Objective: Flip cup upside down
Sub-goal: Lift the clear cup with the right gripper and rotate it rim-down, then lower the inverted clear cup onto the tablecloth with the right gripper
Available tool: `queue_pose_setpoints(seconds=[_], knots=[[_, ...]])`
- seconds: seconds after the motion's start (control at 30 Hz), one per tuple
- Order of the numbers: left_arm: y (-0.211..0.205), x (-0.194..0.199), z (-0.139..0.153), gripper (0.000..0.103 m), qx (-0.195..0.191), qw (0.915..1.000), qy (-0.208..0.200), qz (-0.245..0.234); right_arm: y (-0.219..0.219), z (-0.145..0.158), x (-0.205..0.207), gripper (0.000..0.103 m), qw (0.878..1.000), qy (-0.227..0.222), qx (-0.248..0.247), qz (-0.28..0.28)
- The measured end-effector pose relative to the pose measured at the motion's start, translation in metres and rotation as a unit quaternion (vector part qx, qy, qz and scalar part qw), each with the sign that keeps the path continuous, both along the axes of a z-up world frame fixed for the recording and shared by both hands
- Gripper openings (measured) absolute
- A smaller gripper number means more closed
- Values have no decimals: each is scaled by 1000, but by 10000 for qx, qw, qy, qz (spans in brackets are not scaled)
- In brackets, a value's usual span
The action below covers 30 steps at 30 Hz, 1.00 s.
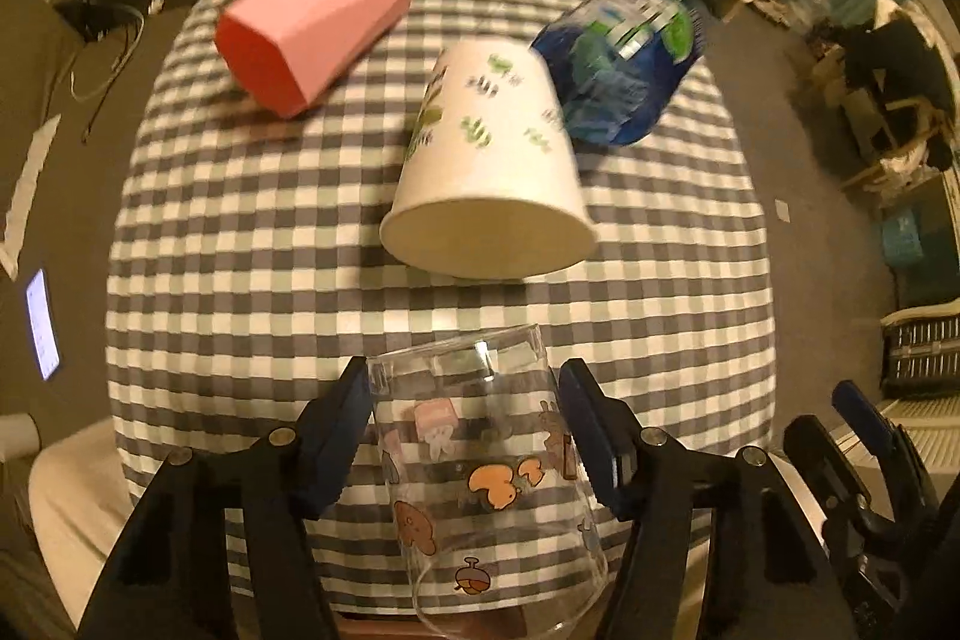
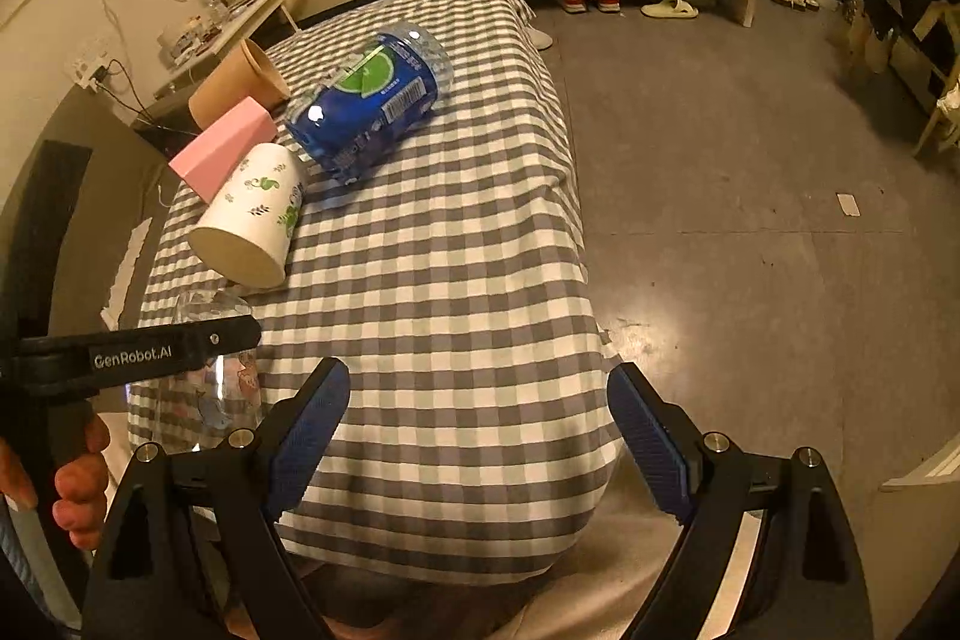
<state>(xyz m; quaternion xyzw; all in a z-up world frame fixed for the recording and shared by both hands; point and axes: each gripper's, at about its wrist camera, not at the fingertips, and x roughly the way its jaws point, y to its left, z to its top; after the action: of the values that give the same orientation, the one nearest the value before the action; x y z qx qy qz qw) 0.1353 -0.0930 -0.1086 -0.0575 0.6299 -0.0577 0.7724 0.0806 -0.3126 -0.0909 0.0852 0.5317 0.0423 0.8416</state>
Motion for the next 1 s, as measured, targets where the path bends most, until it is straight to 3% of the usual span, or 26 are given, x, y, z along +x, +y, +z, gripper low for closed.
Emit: queue_pose_setpoints(seconds=[0.23, 0.5, 0.83, 1.0], knots=[[11, -18, 42, 64, 194, 9954, -933, -4, 10, 13, -12, 88, 9998, -160, -72, 35], [-1, -37, 41, 63, 201, 9865, -1626, -49, 22, 16, -31, 88, 9997, -144, -194, 100], [-16, -43, 29, 62, 517, 9800, -1888, -364, 30, 23, -34, 88, 9993, -188, -278, 143], [-13, -42, 31, 64, 292, 9810, -1892, -318, 27, 27, -36, 88, 9993, -205, -290, 98]])
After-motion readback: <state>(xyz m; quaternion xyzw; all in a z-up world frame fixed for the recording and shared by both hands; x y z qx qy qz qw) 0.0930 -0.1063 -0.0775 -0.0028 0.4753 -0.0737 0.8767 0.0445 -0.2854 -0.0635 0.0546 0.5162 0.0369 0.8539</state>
